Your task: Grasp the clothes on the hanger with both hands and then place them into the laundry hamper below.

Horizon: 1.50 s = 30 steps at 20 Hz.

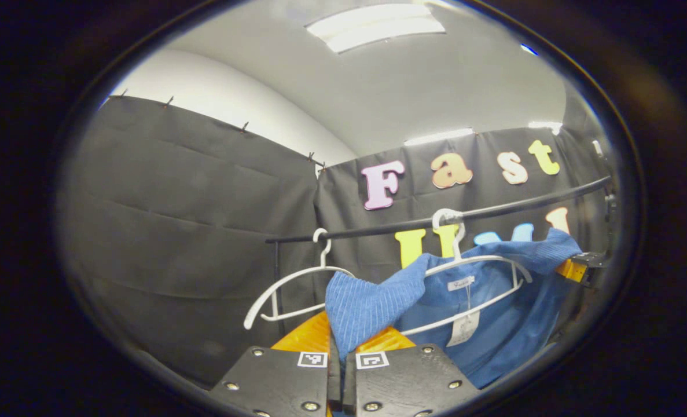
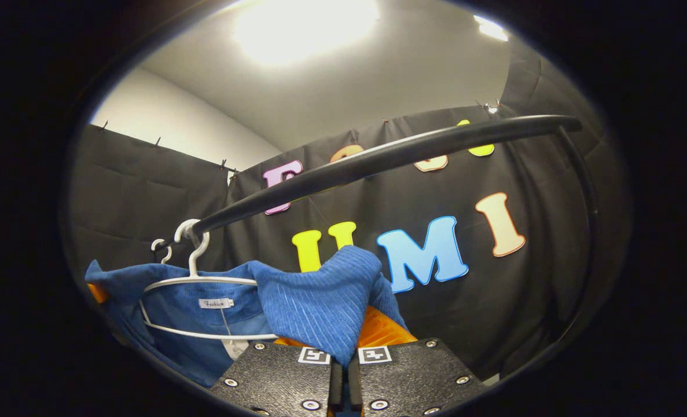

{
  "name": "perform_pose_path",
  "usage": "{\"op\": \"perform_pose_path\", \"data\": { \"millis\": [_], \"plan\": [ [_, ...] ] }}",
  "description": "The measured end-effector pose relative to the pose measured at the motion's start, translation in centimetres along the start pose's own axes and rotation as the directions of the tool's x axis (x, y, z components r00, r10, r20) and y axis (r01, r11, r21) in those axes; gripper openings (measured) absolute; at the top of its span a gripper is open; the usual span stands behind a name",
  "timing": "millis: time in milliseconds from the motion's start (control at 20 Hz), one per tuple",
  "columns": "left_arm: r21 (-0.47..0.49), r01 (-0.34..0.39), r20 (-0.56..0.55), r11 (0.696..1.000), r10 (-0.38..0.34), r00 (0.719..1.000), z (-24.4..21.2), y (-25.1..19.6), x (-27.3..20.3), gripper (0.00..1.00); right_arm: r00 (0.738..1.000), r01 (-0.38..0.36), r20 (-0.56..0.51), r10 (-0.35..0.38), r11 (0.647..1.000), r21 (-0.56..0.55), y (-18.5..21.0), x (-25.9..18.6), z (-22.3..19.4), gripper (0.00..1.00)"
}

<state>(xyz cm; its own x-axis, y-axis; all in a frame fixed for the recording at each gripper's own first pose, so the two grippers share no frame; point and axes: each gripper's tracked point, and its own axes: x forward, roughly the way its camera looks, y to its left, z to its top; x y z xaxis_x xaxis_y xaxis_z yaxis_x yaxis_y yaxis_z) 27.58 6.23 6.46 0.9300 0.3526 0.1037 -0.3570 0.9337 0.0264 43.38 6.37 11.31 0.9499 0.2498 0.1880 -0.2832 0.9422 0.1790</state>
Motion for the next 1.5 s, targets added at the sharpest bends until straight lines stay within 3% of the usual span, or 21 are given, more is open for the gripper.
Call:
{"op": "perform_pose_path", "data": {
  "millis": [300,600,850,1050,1300,1500],
  "plan": [
    [0.030,-0.049,0.048,0.998,0.048,0.998,2.5,3.4,2.9,0.01,0.994,0.111,0.020,-0.110,0.993,-0.030,-4.6,3.0,0.8,0.05],
    [0.122,-0.025,0.055,0.992,0.018,0.998,2.2,5.6,7.6,0.04,0.986,0.163,-0.016,-0.164,0.985,-0.059,-6.7,5.4,-2.2,0.05],
    [0.092,-0.018,-0.028,0.996,0.021,0.999,-2.0,7.5,9.8,0.03,0.984,0.166,-0.046,-0.172,0.980,-0.112,-7.0,6.4,-4.7,0.05],
    [0.050,0.008,-0.134,0.999,-0.002,0.991,-6.9,6.4,10.4,0.02,0.980,0.165,-0.090,-0.180,0.975,-0.150,-7.0,6.7,-7.1,0.05],
    [0.053,0.040,-0.207,0.998,-0.028,0.978,-10.8,5.8,9.8,0.03,0.978,0.151,-0.121,-0.170,0.977,-0.153,-7.0,6.3,-8.4,0.05],
    [0.023,0.045,-0.266,0.999,-0.037,0.963,-13.5,5.0,9.1,0.03,0.981,0.170,-0.083,-0.178,0.981,-0.094,-7.1,6.4,-6.9,0.05]
  ]
}}
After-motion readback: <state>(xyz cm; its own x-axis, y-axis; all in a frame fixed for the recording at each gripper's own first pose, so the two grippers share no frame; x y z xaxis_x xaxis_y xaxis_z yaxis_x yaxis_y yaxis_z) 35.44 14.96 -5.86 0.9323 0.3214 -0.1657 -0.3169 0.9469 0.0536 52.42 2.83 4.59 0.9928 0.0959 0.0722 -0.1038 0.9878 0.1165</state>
